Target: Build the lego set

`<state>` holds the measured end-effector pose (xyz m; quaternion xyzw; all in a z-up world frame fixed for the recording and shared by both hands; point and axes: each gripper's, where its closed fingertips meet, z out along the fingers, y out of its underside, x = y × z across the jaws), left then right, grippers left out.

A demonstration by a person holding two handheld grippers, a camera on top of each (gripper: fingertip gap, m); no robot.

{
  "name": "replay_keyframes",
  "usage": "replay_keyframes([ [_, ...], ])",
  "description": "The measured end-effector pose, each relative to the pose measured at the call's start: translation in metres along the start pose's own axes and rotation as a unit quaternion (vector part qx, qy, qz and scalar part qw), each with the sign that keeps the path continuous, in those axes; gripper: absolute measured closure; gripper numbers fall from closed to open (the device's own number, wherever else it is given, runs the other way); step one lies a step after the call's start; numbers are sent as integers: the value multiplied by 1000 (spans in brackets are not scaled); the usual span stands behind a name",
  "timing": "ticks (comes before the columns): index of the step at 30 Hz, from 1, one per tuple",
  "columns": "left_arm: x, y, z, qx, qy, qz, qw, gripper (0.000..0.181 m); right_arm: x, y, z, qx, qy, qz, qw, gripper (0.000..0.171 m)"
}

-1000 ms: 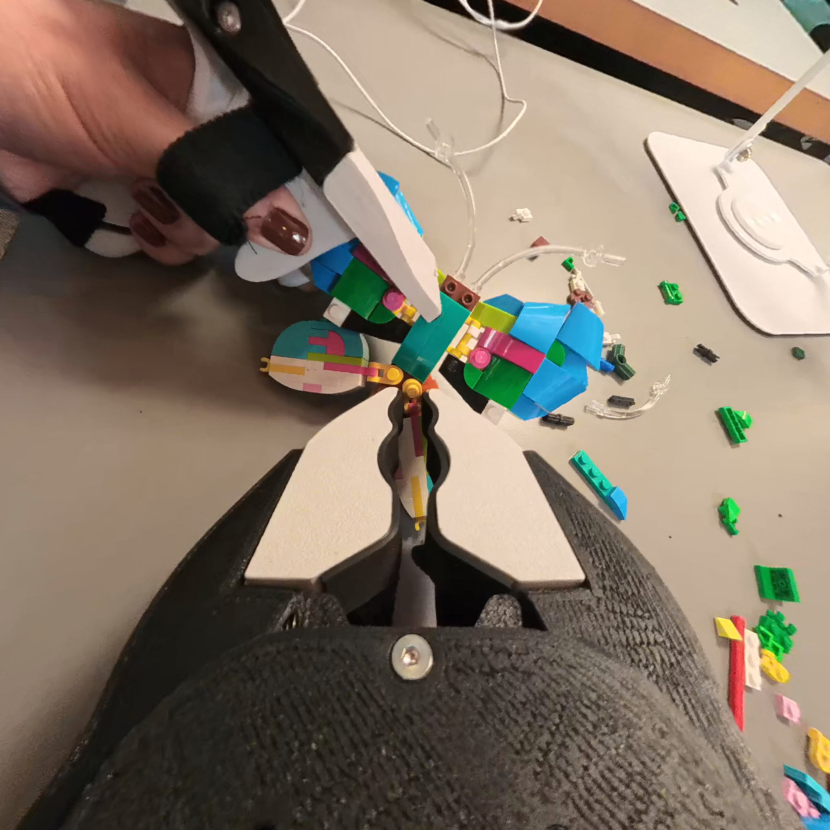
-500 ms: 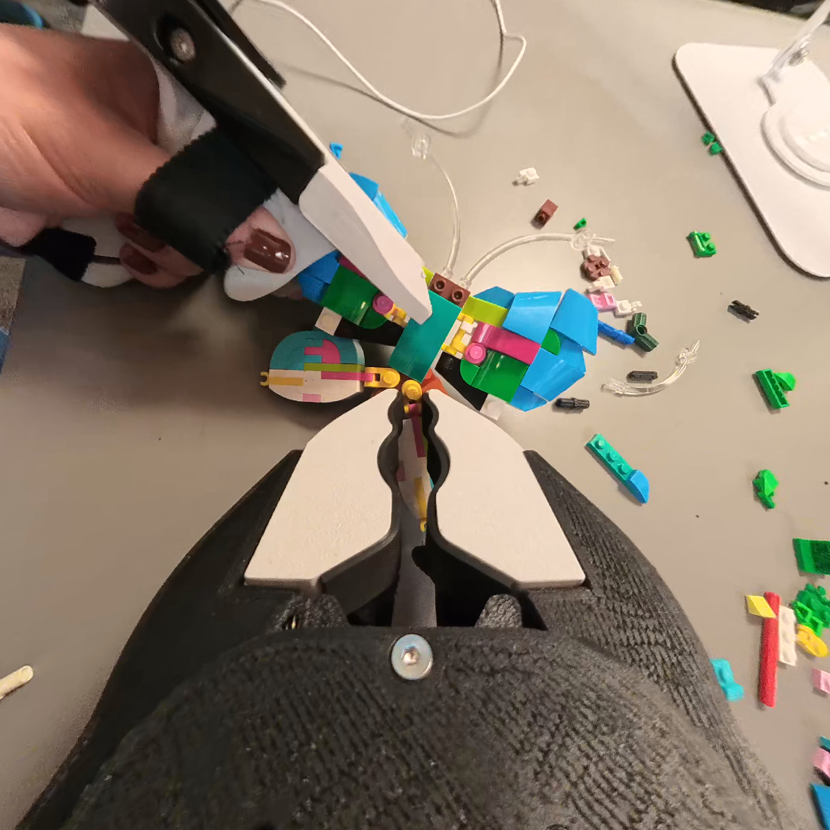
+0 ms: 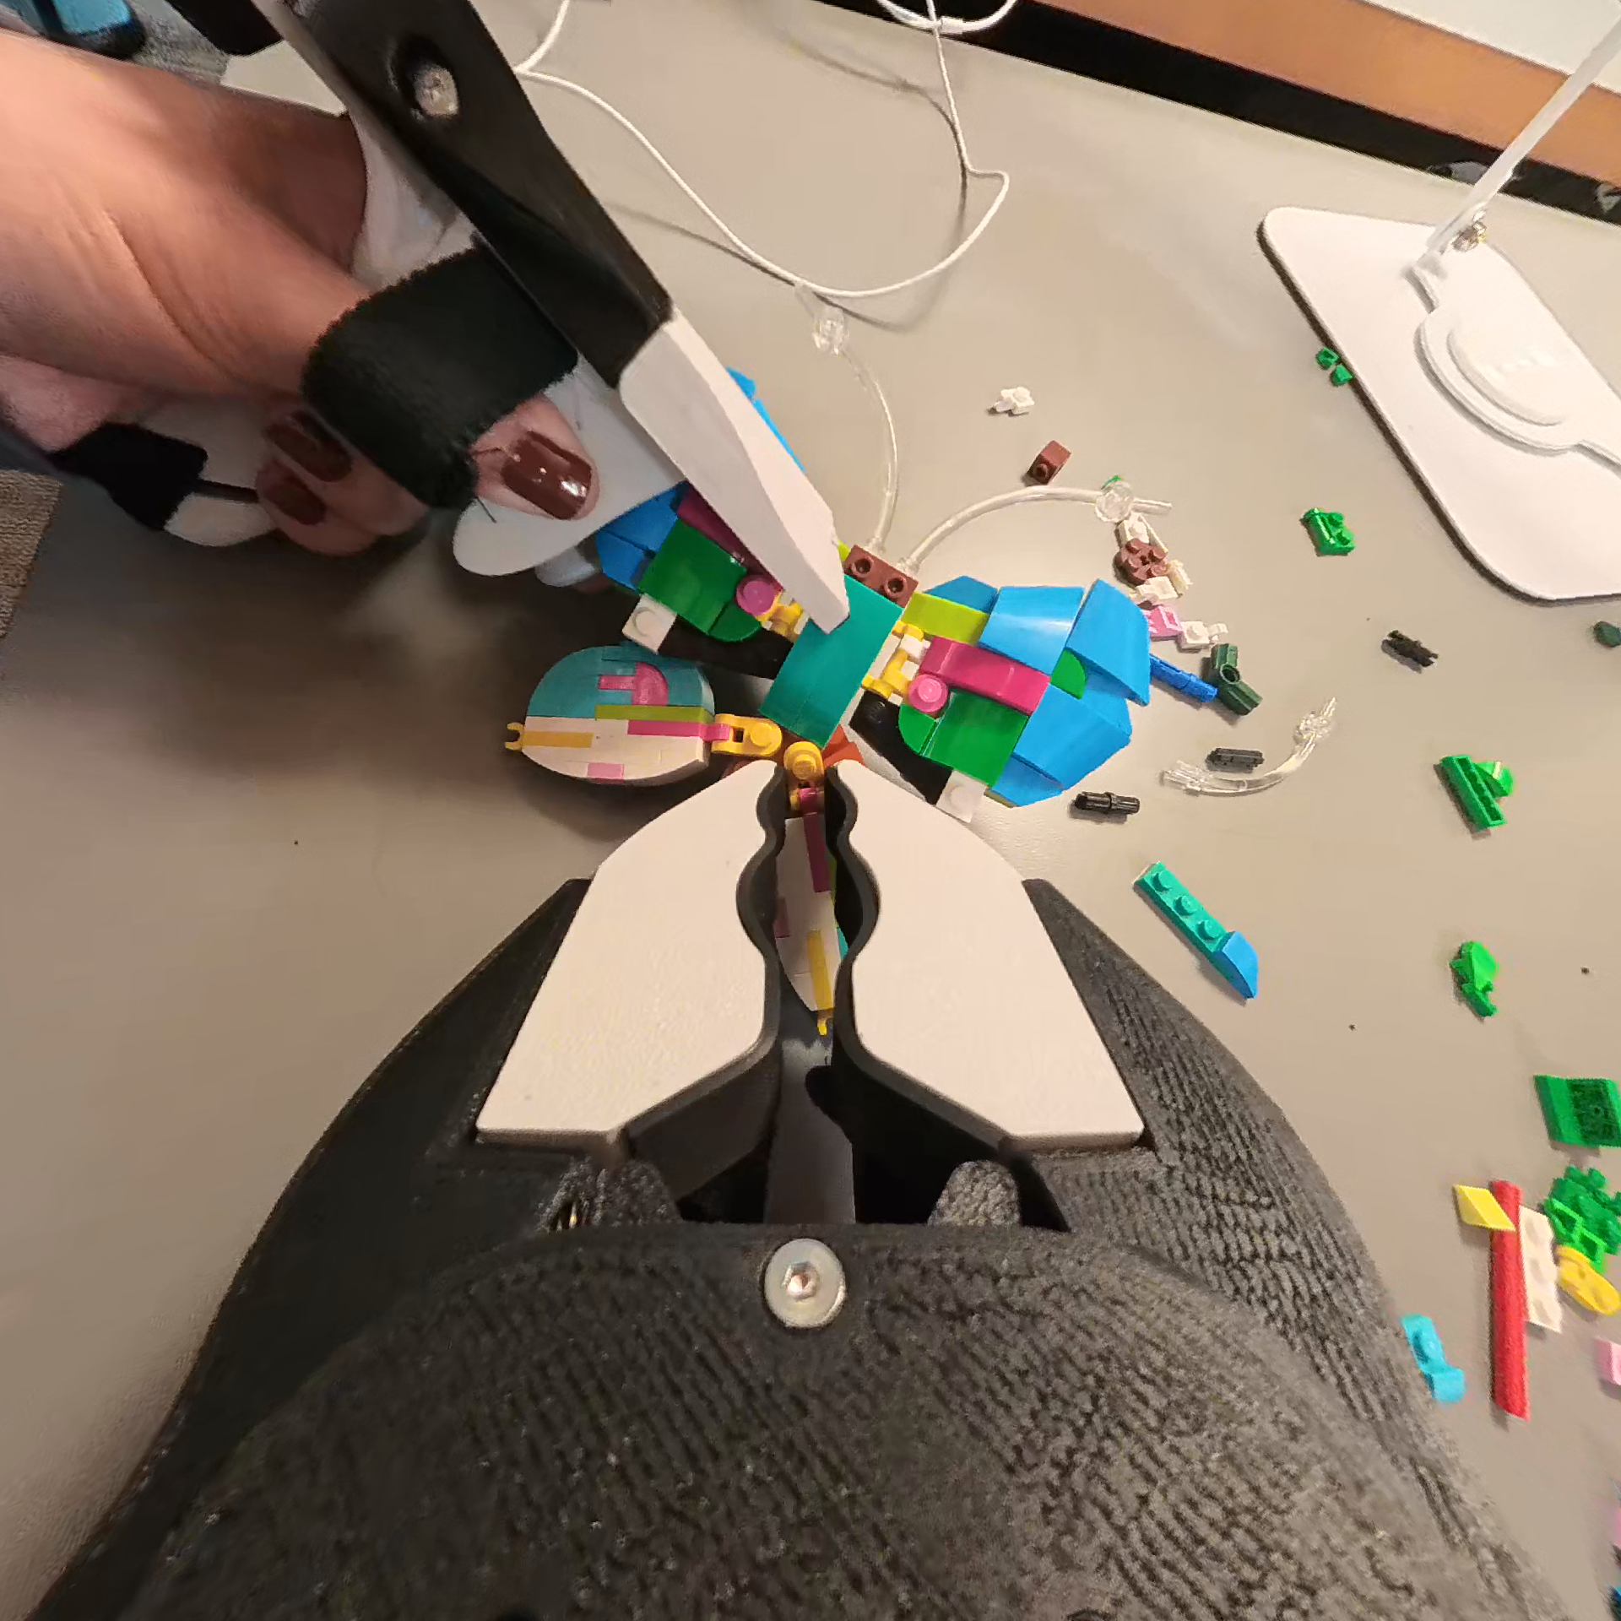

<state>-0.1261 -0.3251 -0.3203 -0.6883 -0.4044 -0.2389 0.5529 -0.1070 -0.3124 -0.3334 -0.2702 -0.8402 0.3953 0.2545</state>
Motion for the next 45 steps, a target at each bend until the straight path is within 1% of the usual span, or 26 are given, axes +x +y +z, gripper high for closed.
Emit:
replay_keyframes([
  [9,0,0,0,-1,2,-3,1000,164,0,1,-1,0,-30,35,999,164],
  [16,0,0,0,-2,4,-4,1000,164,-1,1,-2,3,-43,41,998,166],
  [19,0,0,0,-2,4,-4,1000,164,-1,0,-5,12,-39,24,999,166],
  [24,0,0,0,-2,5,-5,1000,164,-3,-18,-10,73,-21,-15,997,165],
  [26,0,0,0,-2,5,-6,1000,164,-5,-18,-8,70,-3,-48,996,165],
  [30,0,0,0,-2,5,-6,1000,164,-9,-15,-2,48,3,-81,996,165],
  [37,0,0,1,-3,5,-7,1000,164,-12,-9,-3,39,-20,-91,995,165],
  [41,0,0,1,-3,6,-7,1000,164,-13,-5,-1,26,-13,-114,993,165],
  [45,0,0,1,-3,6,-7,1000,164,-13,-7,-2,34,-20,-105,994,162],
])
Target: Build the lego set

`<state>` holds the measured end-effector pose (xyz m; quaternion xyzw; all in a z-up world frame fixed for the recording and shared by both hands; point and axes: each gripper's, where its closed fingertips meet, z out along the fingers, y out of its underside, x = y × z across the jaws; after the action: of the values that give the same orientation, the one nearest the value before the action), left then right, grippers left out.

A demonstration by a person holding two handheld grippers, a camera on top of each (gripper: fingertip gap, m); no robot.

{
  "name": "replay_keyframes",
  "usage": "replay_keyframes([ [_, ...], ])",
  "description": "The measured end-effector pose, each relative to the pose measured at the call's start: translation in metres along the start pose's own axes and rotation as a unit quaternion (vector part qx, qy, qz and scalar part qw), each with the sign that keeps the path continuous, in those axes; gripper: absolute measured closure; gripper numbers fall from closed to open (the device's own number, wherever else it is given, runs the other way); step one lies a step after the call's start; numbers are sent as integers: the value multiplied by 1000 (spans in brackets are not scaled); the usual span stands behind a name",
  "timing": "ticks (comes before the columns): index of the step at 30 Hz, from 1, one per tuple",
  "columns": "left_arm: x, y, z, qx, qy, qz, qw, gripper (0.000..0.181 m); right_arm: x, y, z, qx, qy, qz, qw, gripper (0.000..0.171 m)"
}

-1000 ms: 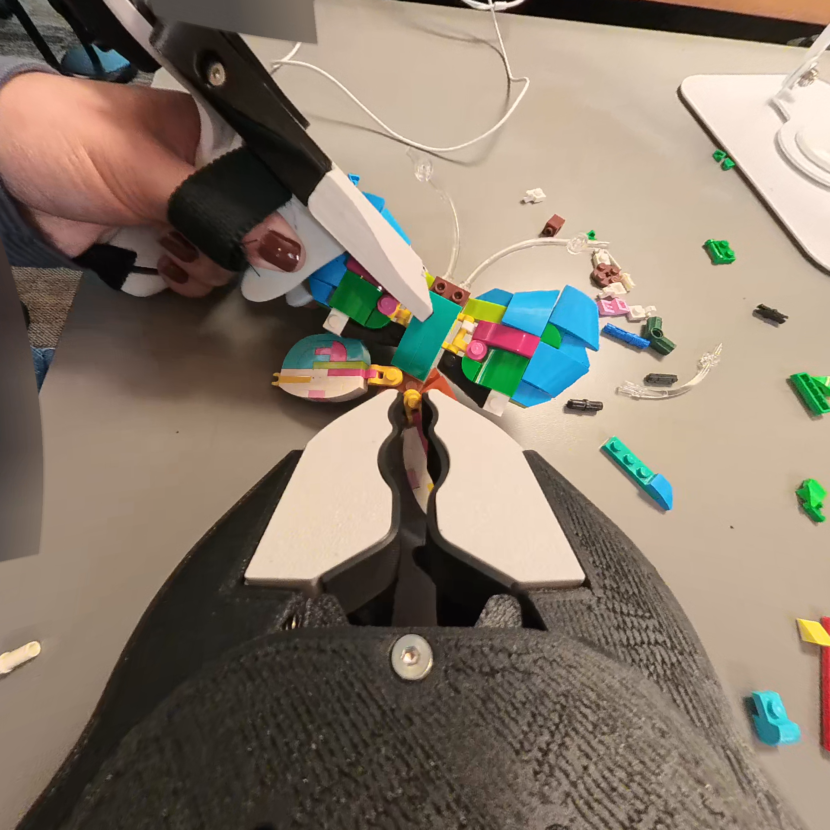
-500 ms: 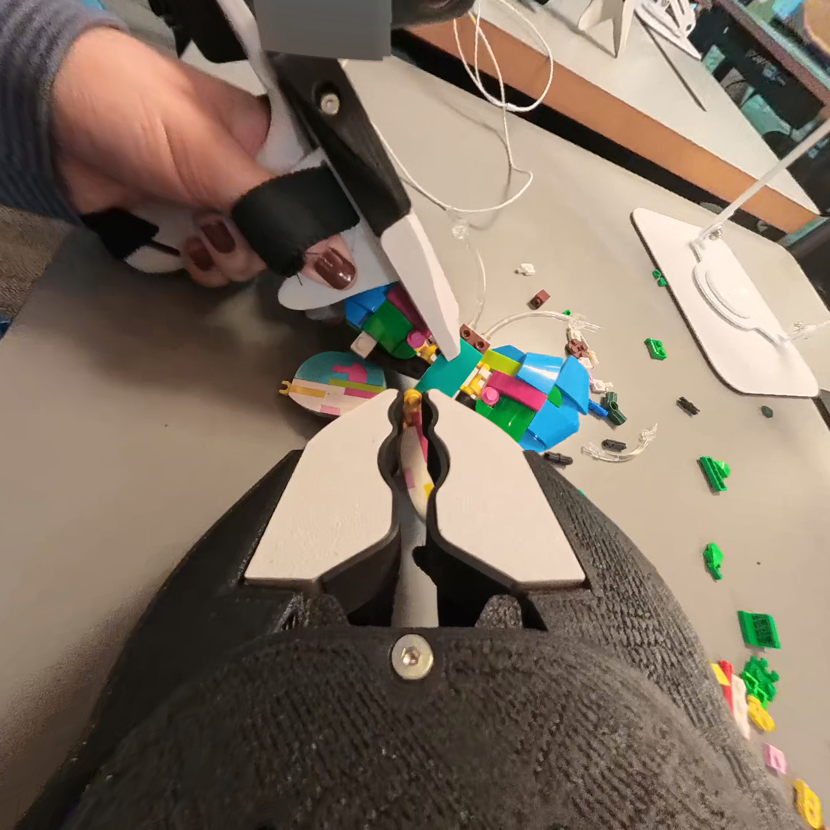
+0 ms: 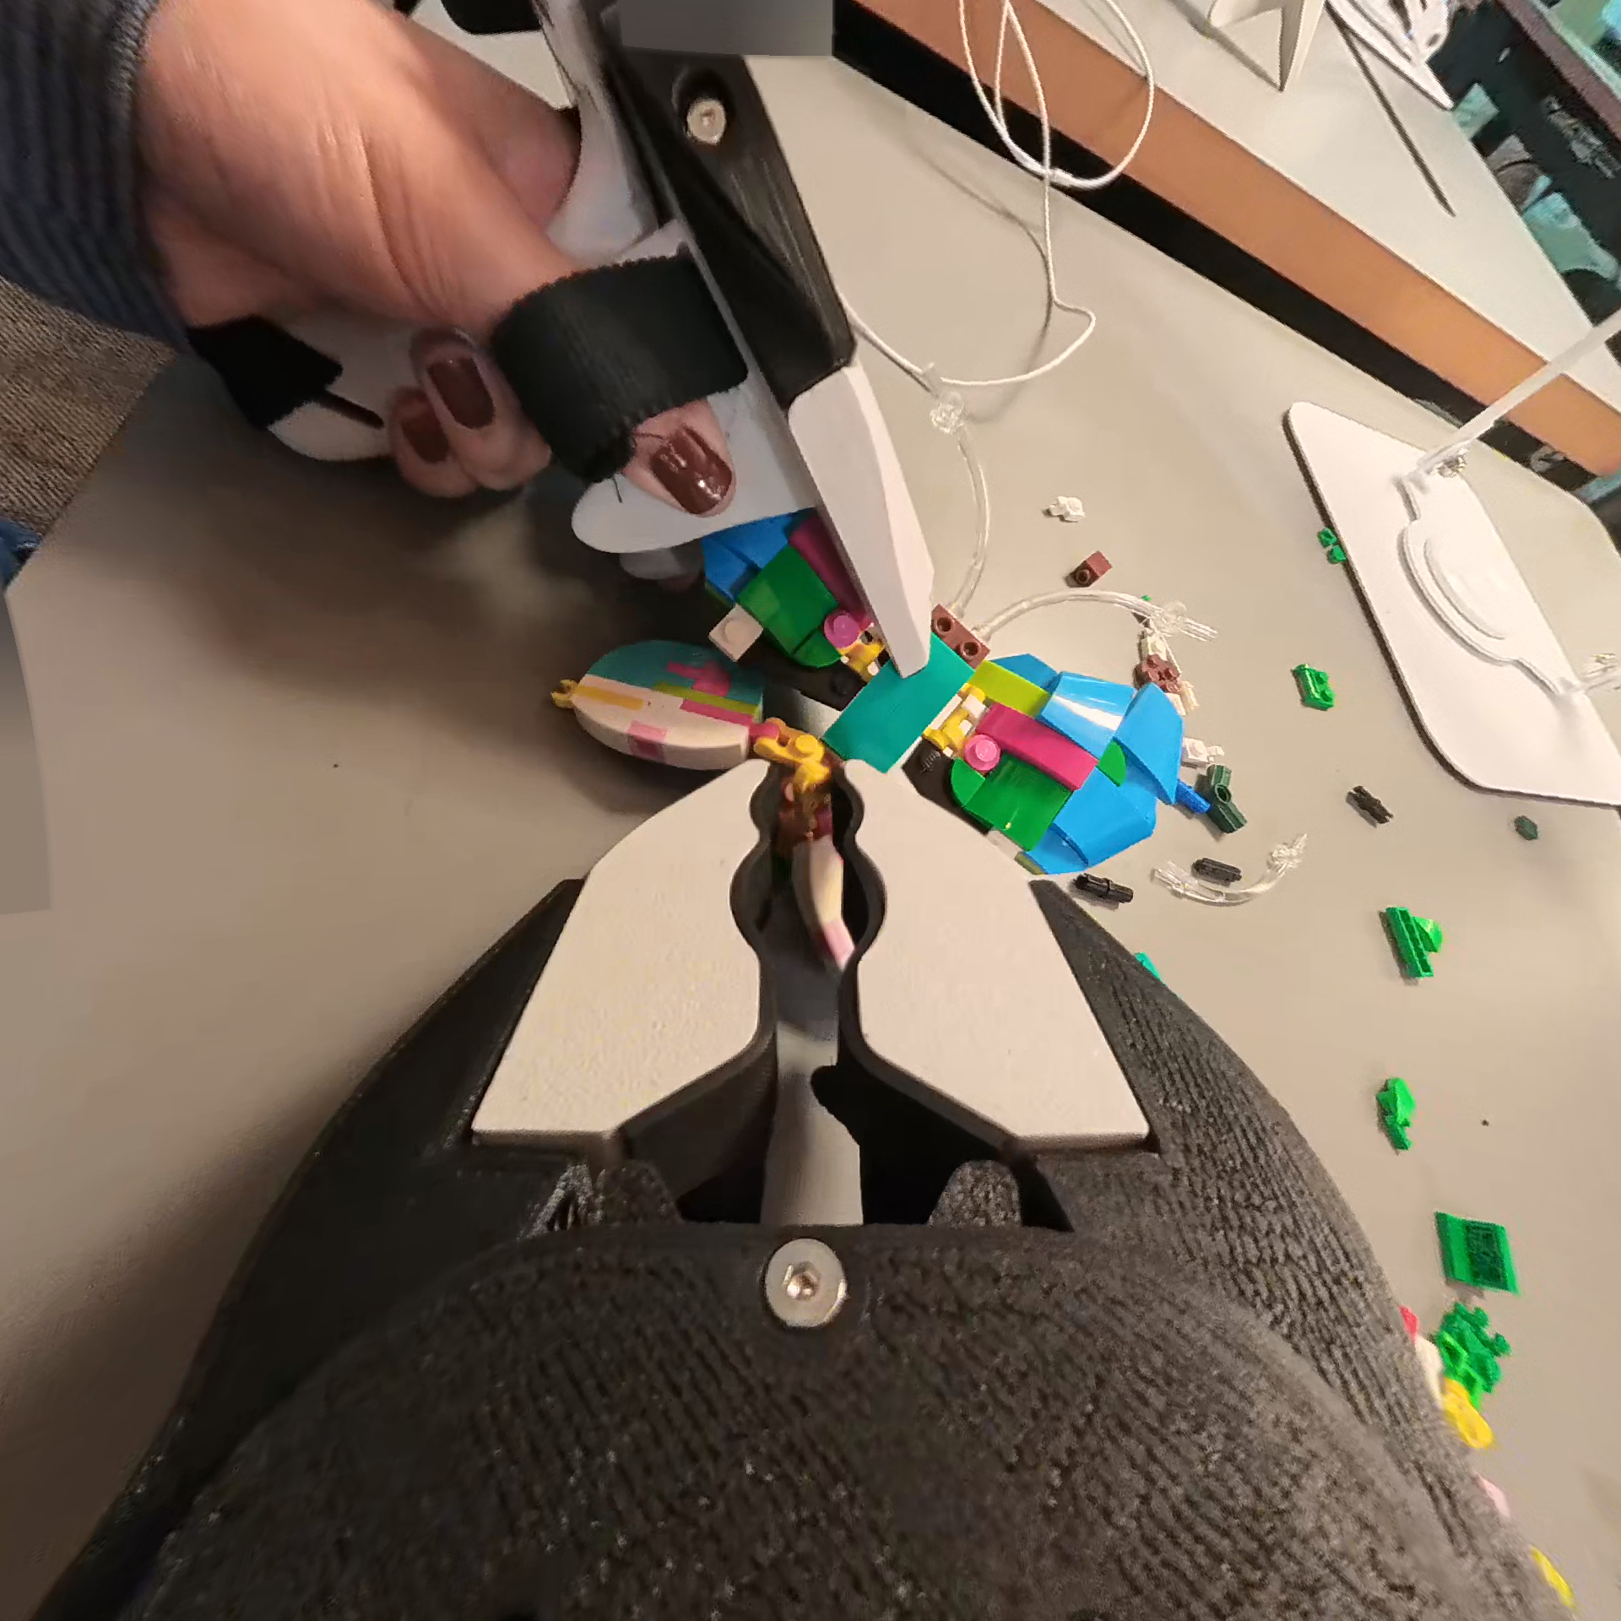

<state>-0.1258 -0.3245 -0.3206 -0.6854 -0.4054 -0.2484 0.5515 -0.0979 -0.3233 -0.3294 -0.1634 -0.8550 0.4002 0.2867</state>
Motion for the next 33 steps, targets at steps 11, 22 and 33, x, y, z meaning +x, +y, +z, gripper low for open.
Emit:
replay_keyframes([
  [11,1,0,0,-2,2,0,1000,164,5,6,-13,10,-62,-2,998,161],
  [22,1,1,0,-3,3,0,1000,164,0,8,-9,-5,-172,19,985,167],
  [33,0,1,0,-3,1,0,1000,164,9,11,-1,-87,-77,-27,993,168],
])
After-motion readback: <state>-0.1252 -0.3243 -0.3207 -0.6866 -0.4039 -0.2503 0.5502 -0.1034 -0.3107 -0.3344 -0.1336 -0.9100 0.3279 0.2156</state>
